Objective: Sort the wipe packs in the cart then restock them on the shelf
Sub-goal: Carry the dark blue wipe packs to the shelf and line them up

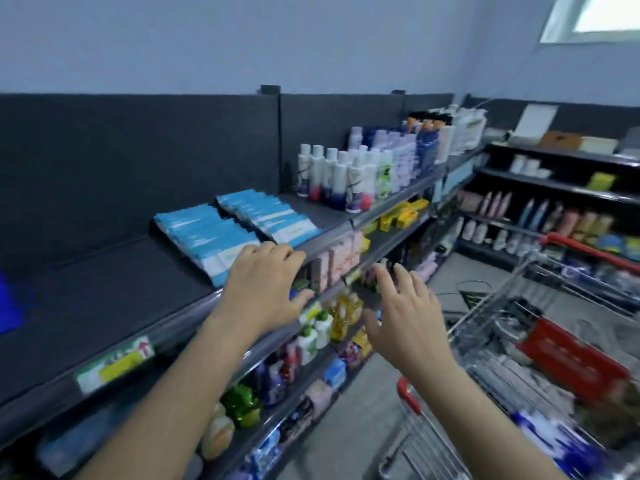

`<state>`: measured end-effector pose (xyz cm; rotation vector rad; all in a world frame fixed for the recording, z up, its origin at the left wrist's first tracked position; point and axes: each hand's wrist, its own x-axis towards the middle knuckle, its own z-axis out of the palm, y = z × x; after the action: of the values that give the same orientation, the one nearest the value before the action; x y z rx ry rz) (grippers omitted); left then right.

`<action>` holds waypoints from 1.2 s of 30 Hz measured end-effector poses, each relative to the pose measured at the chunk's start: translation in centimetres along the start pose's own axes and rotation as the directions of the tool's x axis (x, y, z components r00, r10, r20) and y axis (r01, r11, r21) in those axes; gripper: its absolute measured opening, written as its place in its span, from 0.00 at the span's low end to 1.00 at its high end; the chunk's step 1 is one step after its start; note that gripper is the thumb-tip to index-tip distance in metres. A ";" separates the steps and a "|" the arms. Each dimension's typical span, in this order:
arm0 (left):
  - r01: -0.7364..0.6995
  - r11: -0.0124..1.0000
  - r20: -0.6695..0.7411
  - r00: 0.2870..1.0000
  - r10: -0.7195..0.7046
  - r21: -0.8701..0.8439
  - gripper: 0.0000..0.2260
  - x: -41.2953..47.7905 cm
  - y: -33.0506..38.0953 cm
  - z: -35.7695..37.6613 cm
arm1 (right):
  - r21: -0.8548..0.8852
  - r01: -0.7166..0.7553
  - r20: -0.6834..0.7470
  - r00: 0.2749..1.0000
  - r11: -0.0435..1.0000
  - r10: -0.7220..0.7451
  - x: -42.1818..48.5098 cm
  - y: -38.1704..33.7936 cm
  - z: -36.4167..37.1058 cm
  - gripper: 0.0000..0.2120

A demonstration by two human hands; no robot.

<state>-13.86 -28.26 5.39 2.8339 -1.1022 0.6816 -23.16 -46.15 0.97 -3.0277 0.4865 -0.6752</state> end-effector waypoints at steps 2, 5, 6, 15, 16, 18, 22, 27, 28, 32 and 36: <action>-0.071 0.997 0.005 0.997 0.071 -0.026 0.26 1.9 5.9 0.8 | -0.052 -0.096 0.039 0.994 0.994 0.098 -2.6 6.1 -1.0 0.34; -0.171 0.982 0.020 0.985 0.173 -0.080 0.25 4.3 13.9 2.3 | -0.055 -0.268 0.121 0.954 0.962 0.273 -5.9 13.7 -1.6 0.33; -0.203 0.975 0.023 0.978 0.206 -0.095 0.25 5.2 16.2 3.0 | -0.055 -0.325 0.132 0.935 0.944 0.329 -6.8 15.9 -1.7 0.32; -0.448 0.884 0.143 0.874 0.465 -0.137 0.27 16.1 34.3 14.9 | -0.056 -0.657 0.302 0.707 0.752 0.640 -9.7 32.1 5.0 0.29; -0.465 0.871 0.161 0.859 0.487 -0.155 0.27 17.4 36.2 17.2 | -0.060 -0.697 0.338 0.660 0.715 0.672 -9.5 34.0 6.9 0.29; -0.493 0.845 0.210 0.821 0.531 -0.206 0.28 20.1 40.0 21.9 | -0.067 -0.779 0.406 0.550 0.624 0.730 -9.1 37.7 11.1 0.29; -0.529 0.788 0.295 0.734 0.611 -0.314 0.28 24.5 46.7 32.1 | -0.102 -0.903 0.521 0.308 0.417 0.796 -8.5 44.5 20.7 0.28; -0.567 0.715 0.383 0.605 0.698 -0.409 0.28 26.2 53.6 43.7 | -0.115 -0.985 0.595 0.034 0.127 0.803 -10.3 49.6 31.5 0.20; -0.569 0.702 0.406 0.573 0.712 -0.428 0.28 26.0 55.1 45.8 | -0.121 -0.989 0.595 -0.002 0.087 0.803 -11.0 50.3 33.5 0.19; -0.564 0.633 0.463 0.433 0.773 -0.530 0.22 23.5 59.9 53.2 | -0.153 -0.988 0.568 -0.098 -0.013 0.817 -13.3 52.8 39.4 0.21; -0.408 0.561 0.471 0.307 0.827 -0.720 0.19 19.5 63.1 58.7 | -0.135 -0.986 0.548 -0.157 -0.099 0.821 -15.2 54.4 43.5 0.23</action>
<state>-19.23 -98.47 -48.02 2.0572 -2.1984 -0.9624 -34.39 -96.20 -48.54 -1.4043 1.9507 0.1872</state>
